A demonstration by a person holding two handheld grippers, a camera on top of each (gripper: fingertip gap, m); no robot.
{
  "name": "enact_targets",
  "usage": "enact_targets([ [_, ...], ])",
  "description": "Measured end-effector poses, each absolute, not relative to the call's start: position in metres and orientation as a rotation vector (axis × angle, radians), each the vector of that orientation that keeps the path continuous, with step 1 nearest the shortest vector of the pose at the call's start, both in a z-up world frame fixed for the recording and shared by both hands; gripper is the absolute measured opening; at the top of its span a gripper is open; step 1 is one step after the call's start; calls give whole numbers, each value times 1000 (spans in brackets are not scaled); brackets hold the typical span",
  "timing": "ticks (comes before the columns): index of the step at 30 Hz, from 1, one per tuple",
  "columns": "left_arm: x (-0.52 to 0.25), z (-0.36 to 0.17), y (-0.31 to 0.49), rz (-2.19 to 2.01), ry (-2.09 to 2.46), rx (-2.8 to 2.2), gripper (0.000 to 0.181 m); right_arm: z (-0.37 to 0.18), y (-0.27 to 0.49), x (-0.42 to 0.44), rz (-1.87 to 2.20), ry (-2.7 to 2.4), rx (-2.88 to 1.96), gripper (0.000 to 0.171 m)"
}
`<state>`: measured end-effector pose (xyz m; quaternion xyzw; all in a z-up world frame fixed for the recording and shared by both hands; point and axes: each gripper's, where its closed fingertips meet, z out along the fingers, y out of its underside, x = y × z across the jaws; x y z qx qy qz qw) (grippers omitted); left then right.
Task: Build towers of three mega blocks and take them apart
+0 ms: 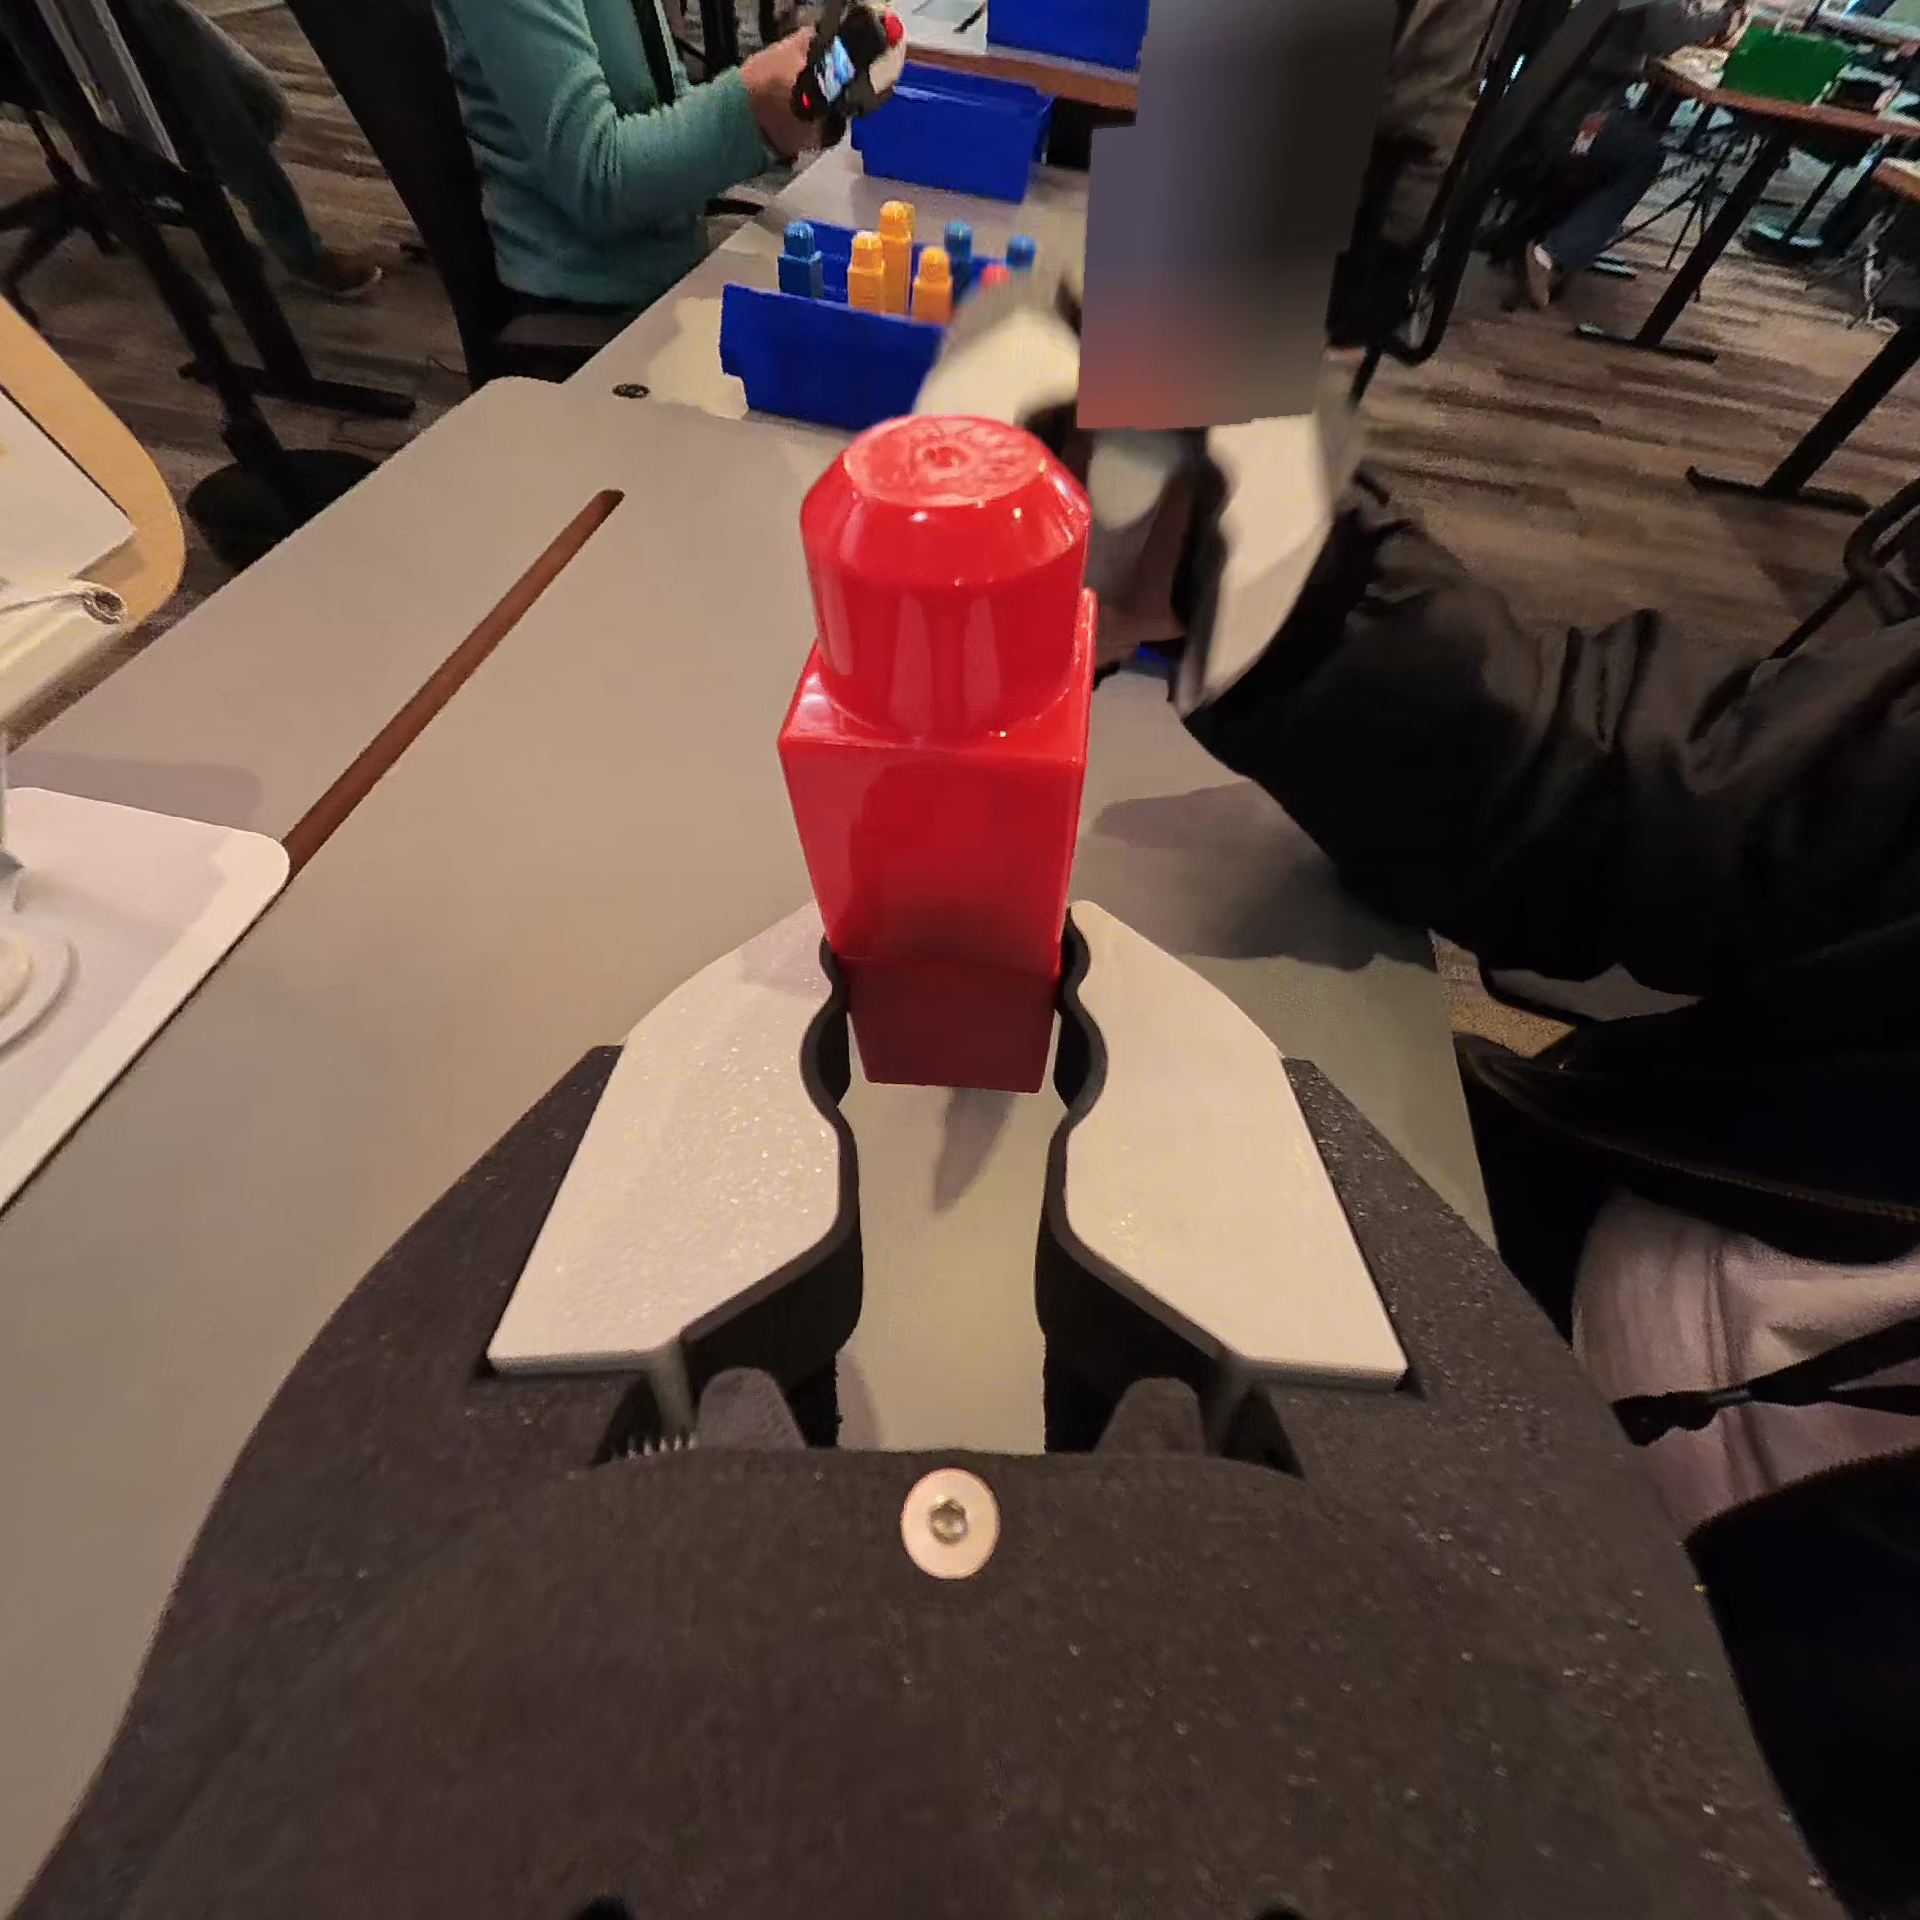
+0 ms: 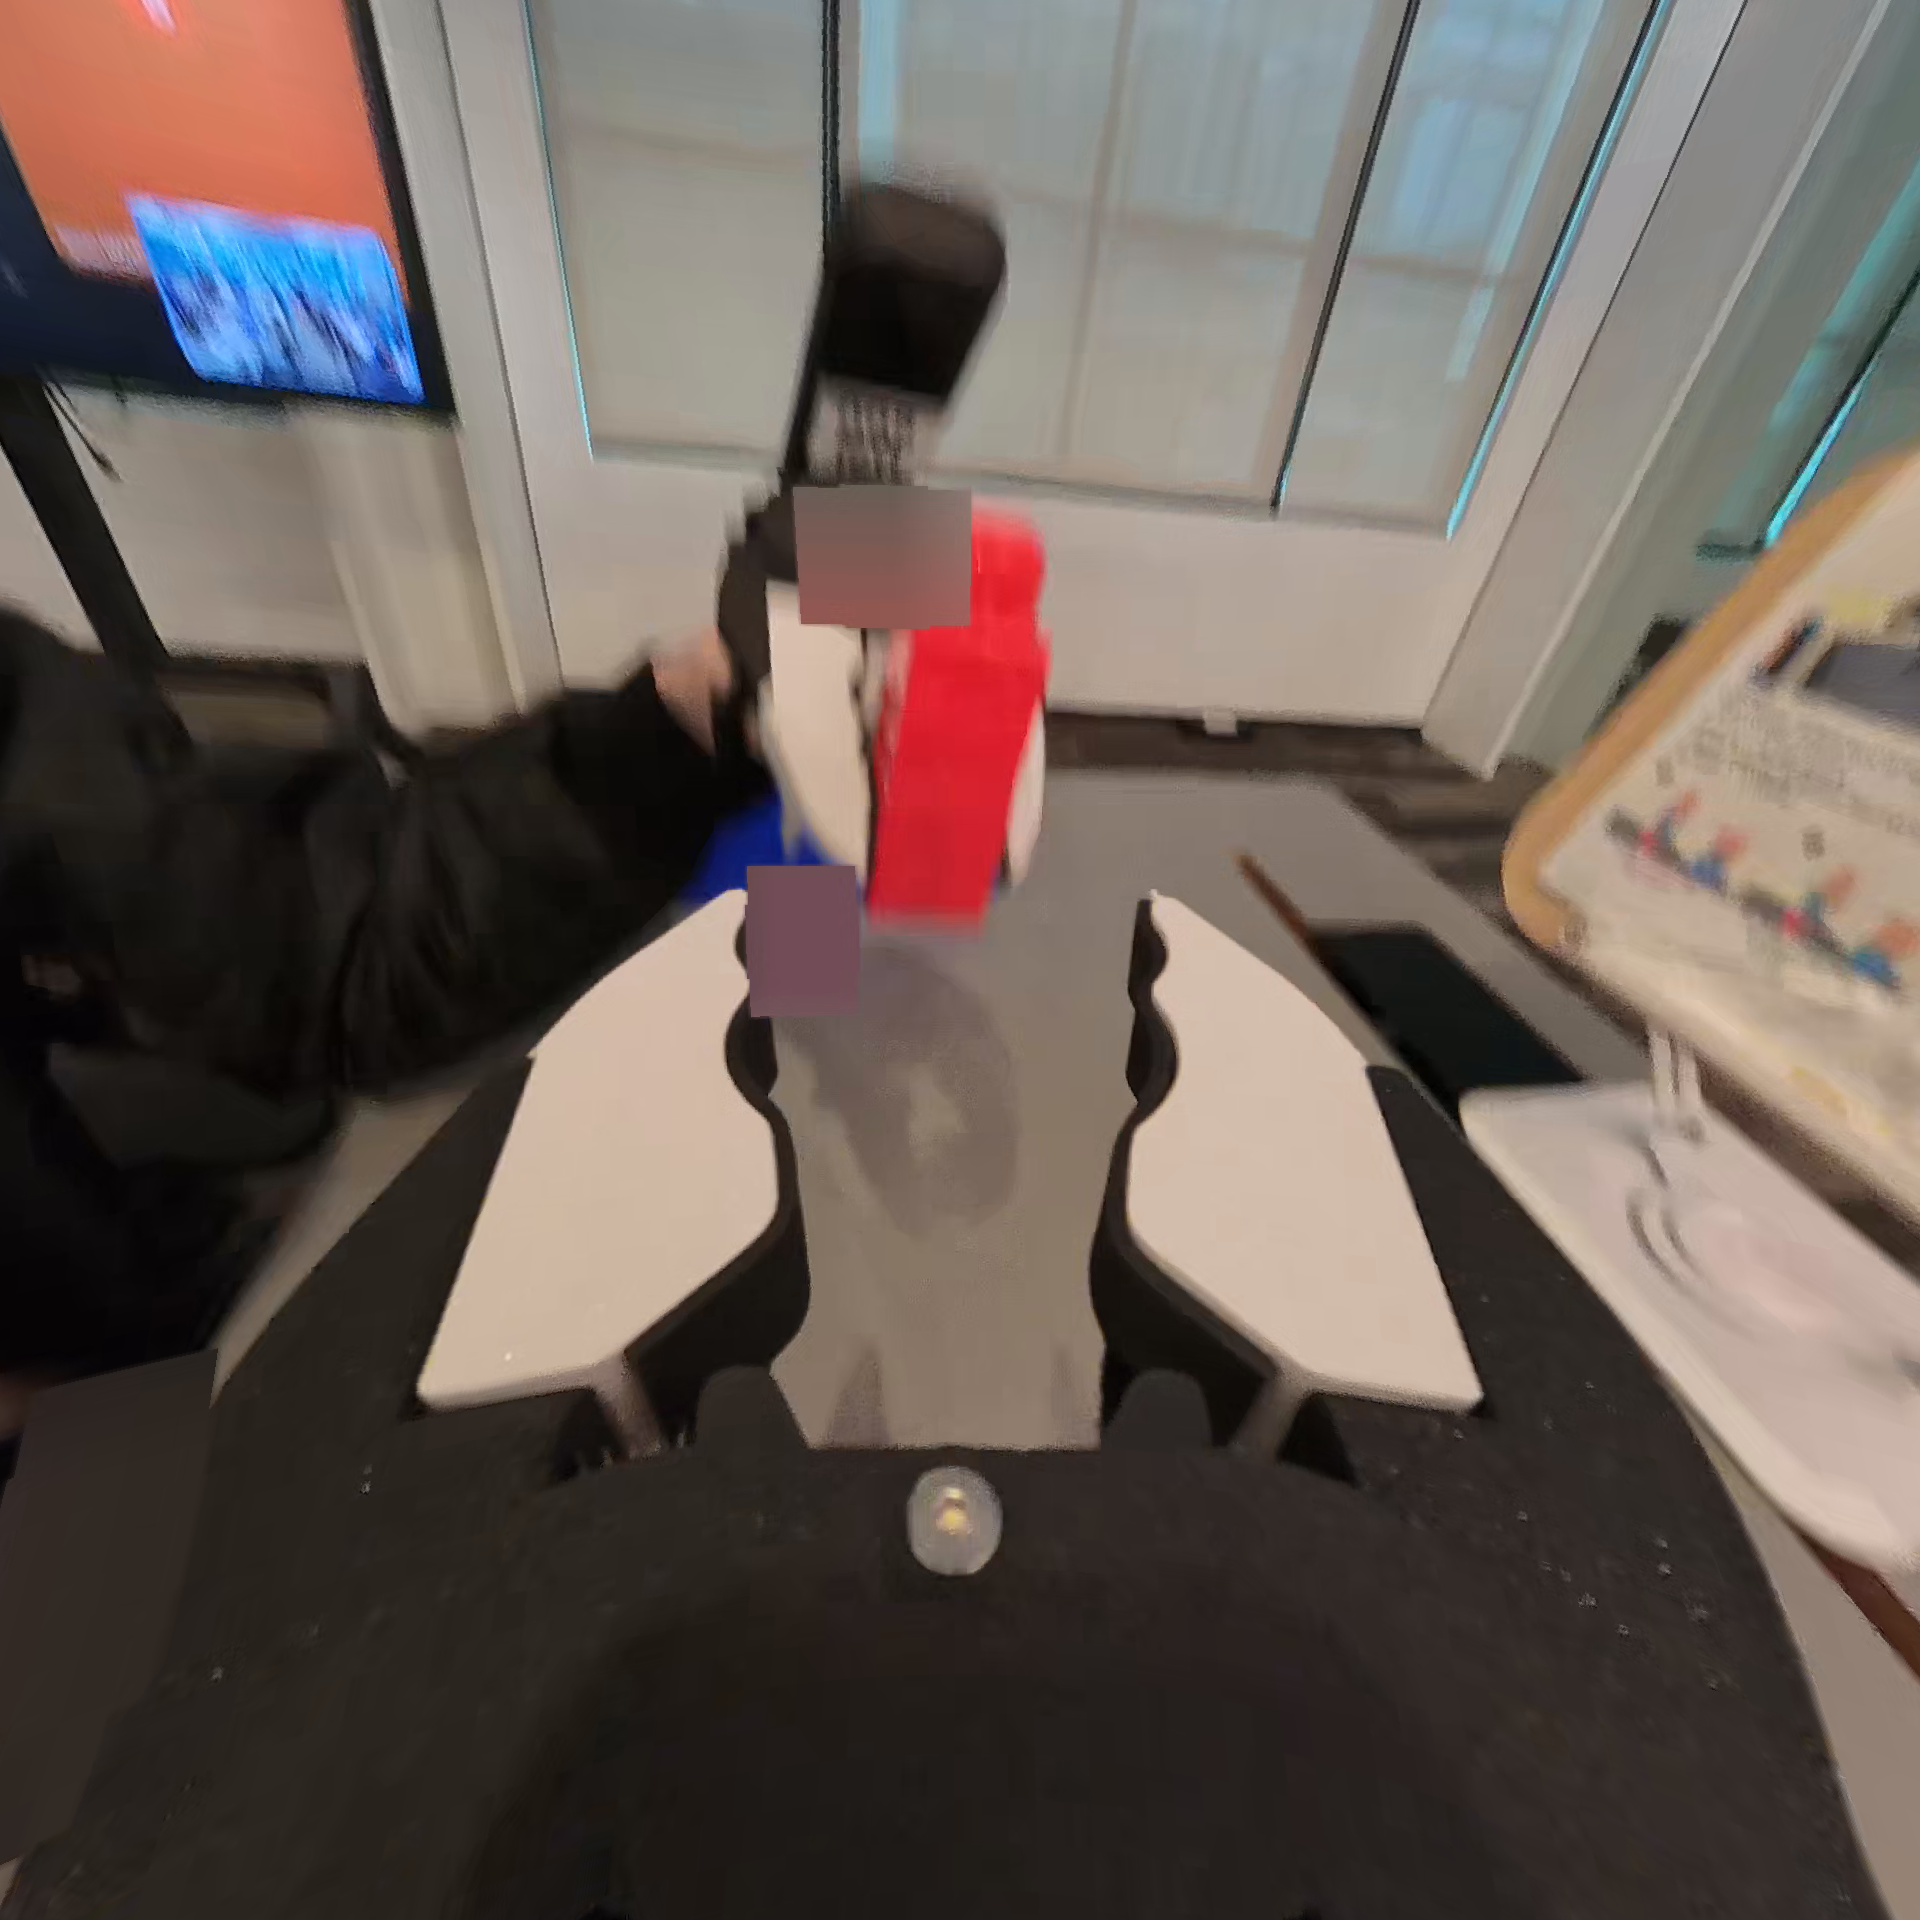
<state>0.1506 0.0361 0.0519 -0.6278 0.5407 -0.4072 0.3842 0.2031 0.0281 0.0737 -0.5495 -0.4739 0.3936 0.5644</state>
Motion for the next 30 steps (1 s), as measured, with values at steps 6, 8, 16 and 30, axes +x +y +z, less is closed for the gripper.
enact_targets([
  [6, 147, 63, 31, -1049, 1371, -1561, 36, -83, 32, 265, 845, -1172, -1692, 69],
  [8, 148, 61, 30, -1041, 1377, -1569, 36, -113, 27, 266, 838, -1216, -1740, 67],
  [16, 154, 67, 26, -1093, 1363, -1537, 36, -135, 39, 252, 800, -1226, -1802, 57],
  [30, 153, 63, 33, -1093, 1342, -1553, 36, -136, 36, 229, 826, -1320, -1799, 35],
])
